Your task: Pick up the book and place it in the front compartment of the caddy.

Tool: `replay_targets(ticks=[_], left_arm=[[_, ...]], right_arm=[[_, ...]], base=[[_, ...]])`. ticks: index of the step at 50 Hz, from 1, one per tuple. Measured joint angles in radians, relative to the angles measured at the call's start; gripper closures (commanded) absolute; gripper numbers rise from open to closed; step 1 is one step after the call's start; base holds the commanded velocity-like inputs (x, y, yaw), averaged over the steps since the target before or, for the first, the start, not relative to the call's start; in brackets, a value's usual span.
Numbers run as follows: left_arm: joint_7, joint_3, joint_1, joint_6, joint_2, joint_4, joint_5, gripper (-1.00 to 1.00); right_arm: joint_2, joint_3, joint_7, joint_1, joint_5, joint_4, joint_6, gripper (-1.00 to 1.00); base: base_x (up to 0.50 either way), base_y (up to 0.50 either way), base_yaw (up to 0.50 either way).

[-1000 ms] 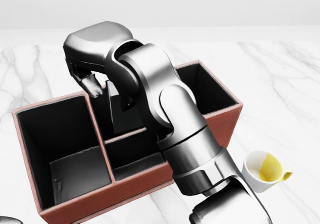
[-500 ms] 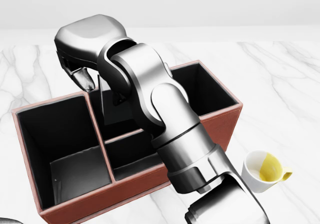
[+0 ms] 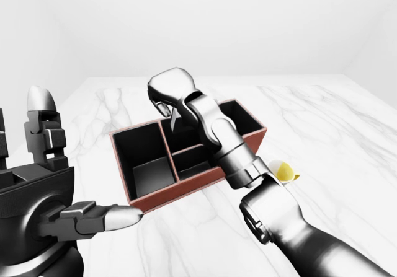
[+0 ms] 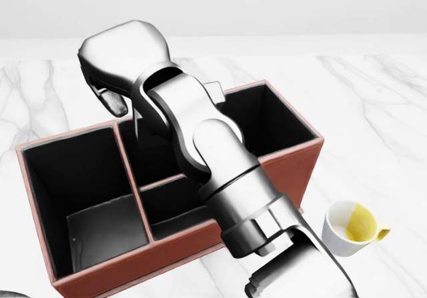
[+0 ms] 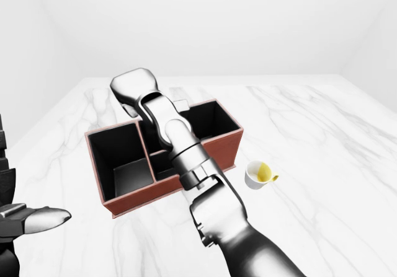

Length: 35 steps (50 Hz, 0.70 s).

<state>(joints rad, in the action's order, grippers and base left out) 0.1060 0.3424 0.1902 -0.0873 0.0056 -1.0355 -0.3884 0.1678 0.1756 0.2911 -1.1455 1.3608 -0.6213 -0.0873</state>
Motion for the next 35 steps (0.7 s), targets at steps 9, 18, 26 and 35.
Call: replay_targets(ticks=[9,18,26,35], left_arm=[[0.0,-0.001,0.001,0.0,-0.001,-0.003,0.001,-1.0],[0.001,-0.002,0.001,0.0,-0.001,0.0,0.002,-1.0],[0.001,-0.002,0.001,0.0,-0.001,-0.003,0.002,-1.0],[0.002,-0.005,0.002,0.0,-0.001,-0.006,0.004,-1.0]], right_arm=[[0.008,0.009,-0.072,0.018,0.04,-0.045,0.0,1.0],[0.02,0.014,-0.135,0.018,0.074,-0.084,0.0,1.0],[0.029,0.016,-0.181,0.008,0.096,-0.111,0.0,1.0],[0.033,0.014,-0.23,-0.01,0.109,-0.161,0.0,1.0]], base=[[0.0,0.0,0.0],[0.0,0.0,0.0],[0.0,0.0,0.0],[0.0,0.0,0.0]])
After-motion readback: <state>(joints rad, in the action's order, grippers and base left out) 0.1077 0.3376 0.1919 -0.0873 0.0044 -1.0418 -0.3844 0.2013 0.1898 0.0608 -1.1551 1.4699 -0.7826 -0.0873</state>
